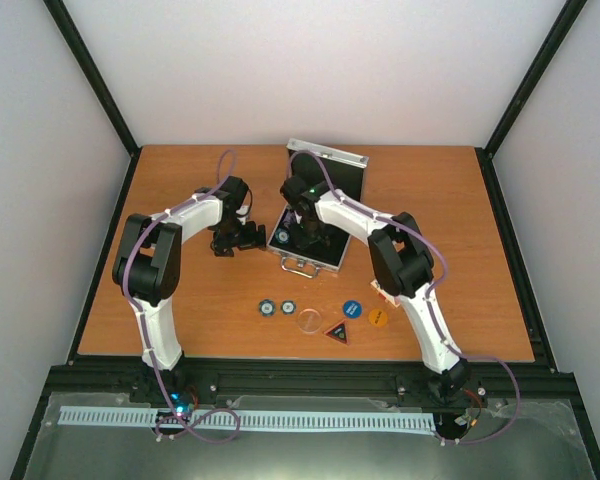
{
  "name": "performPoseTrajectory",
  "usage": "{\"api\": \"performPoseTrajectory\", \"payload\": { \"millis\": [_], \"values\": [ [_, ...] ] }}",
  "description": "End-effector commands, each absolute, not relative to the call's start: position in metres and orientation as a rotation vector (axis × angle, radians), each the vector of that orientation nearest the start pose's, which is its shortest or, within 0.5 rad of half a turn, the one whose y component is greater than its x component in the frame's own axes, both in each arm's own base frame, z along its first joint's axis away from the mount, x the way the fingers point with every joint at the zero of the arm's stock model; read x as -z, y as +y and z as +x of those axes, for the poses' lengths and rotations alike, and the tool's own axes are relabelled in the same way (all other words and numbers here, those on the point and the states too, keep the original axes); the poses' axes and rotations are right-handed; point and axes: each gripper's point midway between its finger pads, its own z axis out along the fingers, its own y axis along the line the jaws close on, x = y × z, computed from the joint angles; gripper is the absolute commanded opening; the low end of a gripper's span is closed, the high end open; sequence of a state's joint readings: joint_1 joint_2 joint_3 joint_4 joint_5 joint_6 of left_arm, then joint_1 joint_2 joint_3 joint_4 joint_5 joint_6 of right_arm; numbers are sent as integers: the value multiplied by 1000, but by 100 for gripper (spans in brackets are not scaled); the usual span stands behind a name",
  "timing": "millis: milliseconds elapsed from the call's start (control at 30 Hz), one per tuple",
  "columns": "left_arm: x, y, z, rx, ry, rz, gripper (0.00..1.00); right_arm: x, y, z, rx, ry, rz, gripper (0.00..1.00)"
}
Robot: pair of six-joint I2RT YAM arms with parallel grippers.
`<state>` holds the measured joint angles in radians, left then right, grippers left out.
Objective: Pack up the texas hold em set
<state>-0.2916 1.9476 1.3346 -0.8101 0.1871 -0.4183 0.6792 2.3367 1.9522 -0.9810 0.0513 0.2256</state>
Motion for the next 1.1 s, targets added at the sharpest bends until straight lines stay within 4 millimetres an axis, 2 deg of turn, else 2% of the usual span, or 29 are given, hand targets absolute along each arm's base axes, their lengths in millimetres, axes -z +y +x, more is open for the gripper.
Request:
{"api": "performPoseTrajectory", "payload": {
  "millis": [0, 133, 400, 533, 633, 733, 833, 1067],
  "values": [
    [-16, -135, 366, 322, 3067, -169, 99, 18, 282, 357, 17, 3011, -724, 39],
    [-19, -133, 370, 319, 3056, -183, 99, 16, 267, 344, 57, 3027, -747, 39],
    [-27, -134, 381, 329, 3031, -191, 99, 7, 255, 330, 67, 3038, -746, 39],
    [-27, -134, 380, 329, 3033, -190, 99, 1, 246, 335, 118, 3016, -732, 41],
    [-26, -134, 379, 334, 3035, -189, 98, -12, 256, 349, 71, 2964, -718, 57],
    [-26, -133, 379, 330, 3033, -190, 99, -29, 274, 363, -16, 2920, -705, 65],
    [-26, -133, 377, 332, 3030, -187, 99, -41, 291, 373, -107, 2897, -689, 68],
    [-27, -133, 377, 342, 3026, -189, 99, -40, 310, 374, -231, 2919, -664, 69]
  ]
}}
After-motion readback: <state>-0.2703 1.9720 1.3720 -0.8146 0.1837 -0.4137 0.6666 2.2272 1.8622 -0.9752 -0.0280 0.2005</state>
